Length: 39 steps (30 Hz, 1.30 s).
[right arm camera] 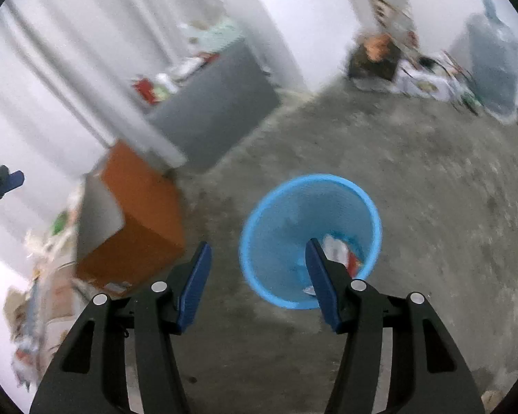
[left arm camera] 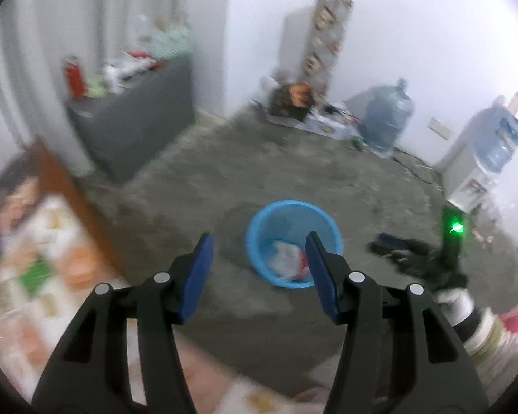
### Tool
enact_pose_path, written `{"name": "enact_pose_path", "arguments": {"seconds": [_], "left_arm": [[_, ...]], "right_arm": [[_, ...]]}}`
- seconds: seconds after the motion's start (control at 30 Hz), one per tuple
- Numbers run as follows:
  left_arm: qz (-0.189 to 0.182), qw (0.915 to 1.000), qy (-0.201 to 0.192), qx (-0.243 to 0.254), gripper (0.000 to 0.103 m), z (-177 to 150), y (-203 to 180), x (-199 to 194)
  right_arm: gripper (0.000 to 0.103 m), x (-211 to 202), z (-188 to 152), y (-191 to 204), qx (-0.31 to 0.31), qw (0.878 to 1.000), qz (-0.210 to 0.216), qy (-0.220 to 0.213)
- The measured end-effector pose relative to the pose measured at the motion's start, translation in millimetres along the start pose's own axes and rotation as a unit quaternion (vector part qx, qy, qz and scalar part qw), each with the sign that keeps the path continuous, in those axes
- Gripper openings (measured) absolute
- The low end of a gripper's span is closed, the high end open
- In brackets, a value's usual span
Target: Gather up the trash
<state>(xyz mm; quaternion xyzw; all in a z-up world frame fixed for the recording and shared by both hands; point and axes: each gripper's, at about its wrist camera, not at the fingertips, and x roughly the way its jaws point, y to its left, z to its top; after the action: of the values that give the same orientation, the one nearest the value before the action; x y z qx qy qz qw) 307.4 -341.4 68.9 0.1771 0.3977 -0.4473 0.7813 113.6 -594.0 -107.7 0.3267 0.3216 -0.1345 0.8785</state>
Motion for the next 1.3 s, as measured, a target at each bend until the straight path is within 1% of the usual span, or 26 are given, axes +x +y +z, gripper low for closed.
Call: {"name": "enact_pose_path", "arguments": {"seconds": [0.03,0.07,0.1,0.2,0.27,0.33,0.43,0.53,0.6,0.63,0.7,0.77,0.87,0.93,1.0,1.03,1.2,1.27,1.3], "left_arm": [[0.015,0.9997,-0.014,-0.011,0.053,-6.3,16.3,-32.0],[0.024,0.9993,-0.022,-0.019,0.053,-10.4,26.1,-50.7],[0.040,0.9979,-0.037,-0.034,0.053,-18.4,41.3,-80.0],[0.069,0.9921,-0.073,-0.074,0.054,-44.0,74.2,-144.9],[0.082,0.9881,-0.088,-0.096,0.056,-62.7,89.4,-176.6],[0.091,0.9829,-0.106,-0.120,0.056,-85.8,102.8,-206.4],[0.086,0.9769,-0.117,-0.157,0.056,-123.1,118.9,-237.2],[0.077,0.9730,-0.114,-0.186,0.056,-157.5,129.2,-250.6],[0.066,0.9702,-0.112,-0.204,0.057,-176.1,132.0,-250.2],[0.051,0.9680,-0.108,-0.221,0.060,-188.4,136.2,-248.6],[0.035,0.9667,-0.098,-0.234,0.062,-202.6,137.3,-241.0],[0.030,0.9671,-0.083,-0.239,0.062,-216.6,139.8,-229.4],[0.037,0.9671,-0.062,-0.244,0.062,-228.7,142.9,-212.1],[0.043,0.9658,-0.047,-0.251,0.062,-234.2,148.4,-199.6],[0.040,0.9642,-0.028,-0.261,0.062,-237.7,157.5,-184.9],[0.039,0.9619,-0.016,-0.270,0.062,-239.7,163.6,-175.3],[0.035,0.9492,0.004,-0.313,0.062,-247.4,185.3,-152.5],[0.036,0.9482,0.009,-0.316,0.060,-249.7,188.3,-147.7],[0.038,0.9480,0.012,-0.316,0.058,-250.7,189.1,-145.0]], "right_arm": [[0.056,-7.7,1.3,9.6,-0.011,1.000,0.008,-0.001],[0.056,-16.9,2.3,22.9,-0.024,0.999,0.021,-0.002],[0.056,-22.9,3.1,32.5,-0.032,0.999,0.032,0.000],[0.056,-37.7,4.7,65.6,-0.053,0.997,0.062,0.013],[0.056,-45.4,4.9,90.8,-0.068,0.994,0.083,0.022],[0.056,-51.0,4.9,110.8,-0.077,0.991,0.109,0.029],[0.059,-56.1,2.7,145.8,-0.091,0.985,0.142,0.045],[0.059,-53.4,-6.2,180.0,-0.102,0.977,0.175,0.069],[0.059,-46.6,-15.6,203.2,-0.108,0.972,0.189,0.086],[0.059,-41.8,-21.0,212.5,-0.106,0.970,0.195,0.095],[0.059,-31.8,-38.4,230.9,-0.102,0.964,0.213,0.125],[0.059,-22.1,-54.7,248.3,-0.101,0.958,0.226,0.148],[0.059,-8.5,-73.6,264.1,-0.091,0.950,0.239,0.181],[0.059,-0.2,-81.1,270.4,-0.084,0.947,0.240,0.197],[0.059,9.5,-89.5,275.6,-0.077,0.943,0.238,0.218],[0.059,11.9,-92.3,277.6,-0.075,0.943,0.237,0.223],[0.059,31.7,-102.4,288.6,-0.075,0.941,0.220,0.245],[0.059,36.3,-103.6,290.6,-0.076,0.942,0.216,0.247],[0.059,37.8,-103.7,290.3,-0.076,0.942,0.216,0.247]]}}
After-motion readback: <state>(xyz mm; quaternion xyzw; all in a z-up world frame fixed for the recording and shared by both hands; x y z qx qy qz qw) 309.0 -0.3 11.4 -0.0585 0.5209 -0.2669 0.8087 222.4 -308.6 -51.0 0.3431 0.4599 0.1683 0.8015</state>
